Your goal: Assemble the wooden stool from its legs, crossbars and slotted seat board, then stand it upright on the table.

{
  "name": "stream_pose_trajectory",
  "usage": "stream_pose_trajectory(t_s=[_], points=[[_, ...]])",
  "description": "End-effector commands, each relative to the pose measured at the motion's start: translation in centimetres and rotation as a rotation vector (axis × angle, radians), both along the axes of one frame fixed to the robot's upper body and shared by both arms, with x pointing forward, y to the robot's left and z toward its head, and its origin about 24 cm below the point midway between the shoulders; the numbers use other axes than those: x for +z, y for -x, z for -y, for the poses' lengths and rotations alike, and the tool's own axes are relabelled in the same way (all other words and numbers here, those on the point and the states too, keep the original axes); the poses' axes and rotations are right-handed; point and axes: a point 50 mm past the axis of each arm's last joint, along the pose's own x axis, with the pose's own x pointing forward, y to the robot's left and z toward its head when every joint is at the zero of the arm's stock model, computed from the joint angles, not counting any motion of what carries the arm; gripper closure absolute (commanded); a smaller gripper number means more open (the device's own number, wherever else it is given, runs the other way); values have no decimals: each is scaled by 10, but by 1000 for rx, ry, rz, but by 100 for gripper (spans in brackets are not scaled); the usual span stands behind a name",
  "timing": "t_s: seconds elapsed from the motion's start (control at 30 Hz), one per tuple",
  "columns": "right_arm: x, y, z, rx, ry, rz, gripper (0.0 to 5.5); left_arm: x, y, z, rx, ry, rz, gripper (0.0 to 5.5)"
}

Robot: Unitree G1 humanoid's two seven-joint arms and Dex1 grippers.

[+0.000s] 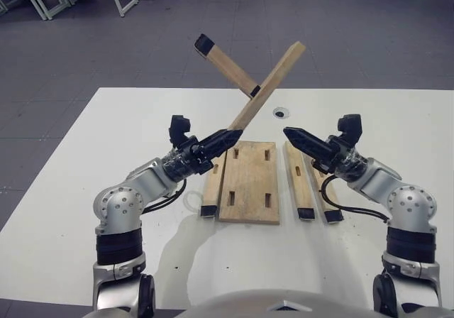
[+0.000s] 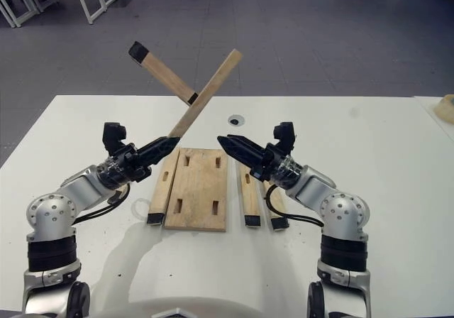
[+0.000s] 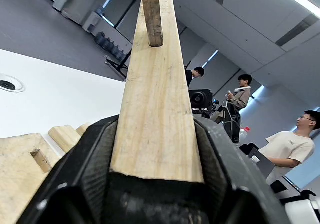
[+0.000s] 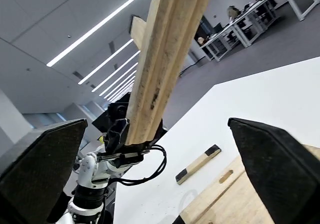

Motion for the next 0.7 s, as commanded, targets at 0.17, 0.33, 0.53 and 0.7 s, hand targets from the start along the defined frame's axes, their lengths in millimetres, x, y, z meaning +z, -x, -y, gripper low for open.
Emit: stream_pose_trajectory(t_s=[0.17,0.33,0.53,0.7], points=[[10,-5,-20,155,-35,-30,26,6,14,14,-212,0,9,344],[13,-1,-26,217,-69,-31,26,3,17,17,-226,-4,-2,344],[16,-1,-22,227,-90,-28,128,1,20,13,-237,-16,-16,344],[15,0,-21,235,-47,-13,218,2,19,13,-240,-15,-18,344]])
